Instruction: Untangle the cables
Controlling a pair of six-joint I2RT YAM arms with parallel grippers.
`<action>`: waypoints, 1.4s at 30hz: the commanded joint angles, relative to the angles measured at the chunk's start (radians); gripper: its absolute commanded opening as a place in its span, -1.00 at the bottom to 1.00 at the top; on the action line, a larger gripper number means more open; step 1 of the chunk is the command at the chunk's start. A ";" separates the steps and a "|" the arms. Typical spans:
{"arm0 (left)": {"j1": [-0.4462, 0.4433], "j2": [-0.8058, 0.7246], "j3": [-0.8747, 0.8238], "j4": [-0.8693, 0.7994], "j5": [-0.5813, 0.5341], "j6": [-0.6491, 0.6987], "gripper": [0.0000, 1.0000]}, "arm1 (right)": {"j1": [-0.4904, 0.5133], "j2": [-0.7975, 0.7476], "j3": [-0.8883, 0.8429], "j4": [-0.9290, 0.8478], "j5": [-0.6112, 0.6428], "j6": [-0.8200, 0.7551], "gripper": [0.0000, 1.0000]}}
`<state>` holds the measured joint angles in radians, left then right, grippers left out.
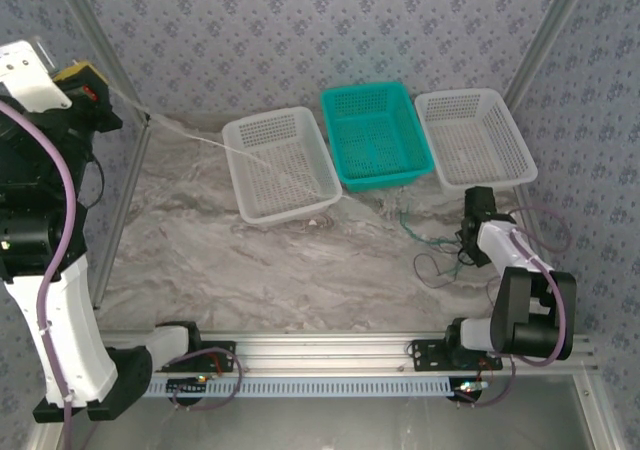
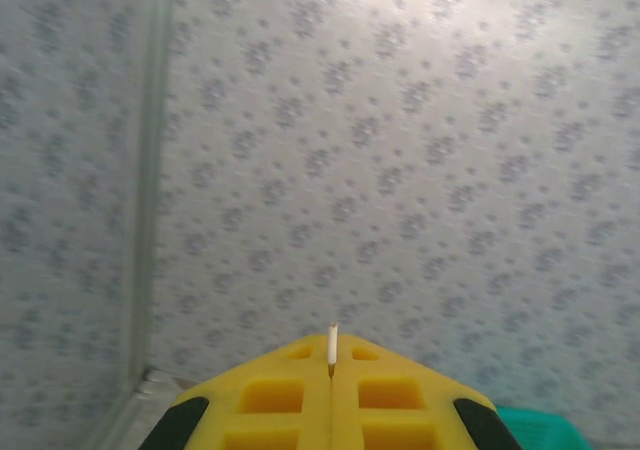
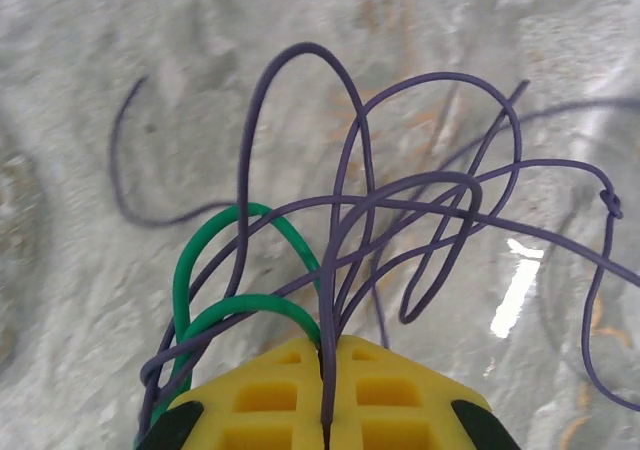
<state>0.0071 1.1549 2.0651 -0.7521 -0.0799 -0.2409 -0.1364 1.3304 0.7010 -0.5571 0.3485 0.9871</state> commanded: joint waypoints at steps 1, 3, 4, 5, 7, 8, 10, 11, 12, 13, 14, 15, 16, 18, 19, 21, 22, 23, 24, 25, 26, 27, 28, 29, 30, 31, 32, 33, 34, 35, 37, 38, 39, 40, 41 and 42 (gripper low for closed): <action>0.013 0.026 0.063 0.001 -0.109 0.068 -1.00 | -0.036 -0.010 -0.009 -0.029 0.018 -0.028 -1.00; 0.013 0.057 0.115 -0.008 -0.038 0.038 -1.00 | -0.048 -0.011 -0.009 -0.025 0.018 -0.030 -1.00; 0.013 0.071 0.137 0.001 0.024 0.020 -1.00 | -0.052 -0.011 -0.011 -0.014 0.004 -0.038 -1.00; 0.012 0.087 0.155 0.031 0.131 0.001 -1.00 | -0.054 -0.011 -0.015 0.000 -0.009 -0.047 -1.00; 0.012 0.123 0.183 0.133 0.346 -0.060 -1.00 | -0.052 -0.010 -0.022 0.030 -0.041 -0.070 -1.00; 0.012 0.151 0.213 0.176 0.448 -0.096 -1.00 | -0.050 -0.006 -0.021 0.032 -0.048 -0.073 -1.00; 0.011 0.213 0.310 0.212 0.523 -0.157 -1.00 | -0.043 0.001 -0.022 0.035 -0.057 -0.077 -1.00; 0.012 0.248 0.372 0.207 0.519 -0.173 -1.00 | -0.041 0.003 -0.023 0.039 -0.065 -0.080 -1.00; 0.012 0.279 0.431 0.202 0.499 -0.176 -1.00 | -0.039 0.005 -0.025 0.041 -0.070 -0.085 -1.00; 0.012 0.301 0.473 0.203 0.478 -0.179 -1.00 | -0.036 0.007 -0.028 0.044 -0.075 -0.087 -1.00; 0.011 0.322 0.507 0.219 0.456 -0.182 -1.00 | -0.033 0.008 -0.029 0.047 -0.078 -0.091 -1.00; 0.012 0.338 0.526 0.248 0.445 -0.182 -1.00 | -0.032 0.010 -0.032 0.047 -0.082 -0.093 -1.00; 0.011 0.347 0.534 0.279 0.441 -0.181 -1.00 | -0.031 0.011 -0.033 0.046 -0.085 -0.096 -1.00; 0.012 0.368 0.537 0.371 0.452 -0.178 -1.00 | -0.025 0.010 -0.034 0.046 -0.089 -0.099 -1.00; 0.012 0.377 0.538 0.420 0.465 -0.181 -1.00 | -0.023 0.010 -0.034 0.046 -0.091 -0.101 -1.00; 0.010 0.412 0.555 0.534 0.500 -0.178 -1.00 | -0.017 0.008 -0.033 0.046 -0.097 -0.108 -1.00; 0.007 0.429 0.567 0.583 0.510 -0.165 -1.00 | -0.013 0.007 -0.033 0.046 -0.099 -0.113 -1.00; 0.003 0.451 0.590 0.626 0.510 -0.139 -1.00 | -0.009 0.009 -0.033 0.048 -0.101 -0.119 -1.00; -0.004 0.473 0.615 0.659 0.503 -0.102 -1.00 | -0.006 0.009 -0.034 0.047 -0.100 -0.123 -1.00; -0.010 0.489 0.633 0.682 0.492 -0.078 -1.00 | -0.003 0.010 -0.036 0.048 -0.099 -0.125 -1.00; -0.017 0.504 0.646 0.709 0.476 -0.056 -1.00 | 0.002 0.011 -0.036 0.048 -0.100 -0.129 -1.00; -0.024 0.513 0.648 0.739 0.467 -0.046 -1.00 | 0.004 0.010 -0.038 0.046 -0.100 -0.129 -1.00; -0.031 0.519 0.648 0.761 0.465 -0.040 -1.00 | 0.006 0.011 -0.039 0.047 -0.102 -0.130 -1.00; -0.045 0.529 0.650 0.787 0.471 -0.031 -1.00 | 0.010 0.012 -0.041 0.049 -0.102 -0.130 -1.00; -0.063 0.539 0.653 0.804 0.480 -0.016 -1.00 | 0.011 0.013 -0.044 0.049 -0.103 -0.130 -1.00; -0.082 0.547 0.656 0.812 0.488 0.003 -1.00 | 0.012 0.017 -0.044 0.049 -0.103 -0.130 -1.00; -0.105 0.558 0.660 0.822 0.498 0.027 -1.00 | 0.015 0.019 -0.043 0.050 -0.104 -0.129 -1.00; -0.126 0.570 0.664 0.837 0.499 0.050 -1.00 | 0.020 0.022 -0.045 0.052 -0.103 -0.127 -1.00; -0.139 0.580 0.665 0.858 0.494 0.063 -1.00 | 0.022 0.025 -0.043 0.052 -0.105 -0.127 -1.00; -0.148 0.590 0.665 0.882 0.481 0.066 -1.00 | 0.025 0.029 -0.041 0.052 -0.106 -0.127 -1.00; -0.154 0.610 0.665 0.921 0.449 0.052 -1.00 | 0.032 0.035 -0.040 0.053 -0.106 -0.125 -1.00; -0.158 0.623 0.663 0.957 0.439 0.041 -1.00 | 0.036 0.037 -0.040 0.055 -0.105 -0.122 -1.00; -0.167 0.637 0.658 1.003 0.434 0.041 -1.00 | 0.040 0.041 -0.041 0.058 -0.105 -0.121 -1.00; -0.176 0.651 0.656 1.038 0.425 0.050 -1.00 | 0.044 0.045 -0.041 0.060 -0.105 -0.119 -1.00; -0.190 0.667 0.657 1.076 0.410 0.071 -1.00 | 0.048 0.051 -0.039 0.060 -0.108 -0.119 -1.00; -0.206 0.682 0.664 1.107 0.388 0.099 -1.00 | 0.051 0.057 -0.036 0.059 -0.109 -0.120 -1.00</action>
<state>-0.1688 1.8069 2.7052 0.1825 0.3592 -0.2001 -0.0956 1.3666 0.6689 -0.4934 0.2451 0.8703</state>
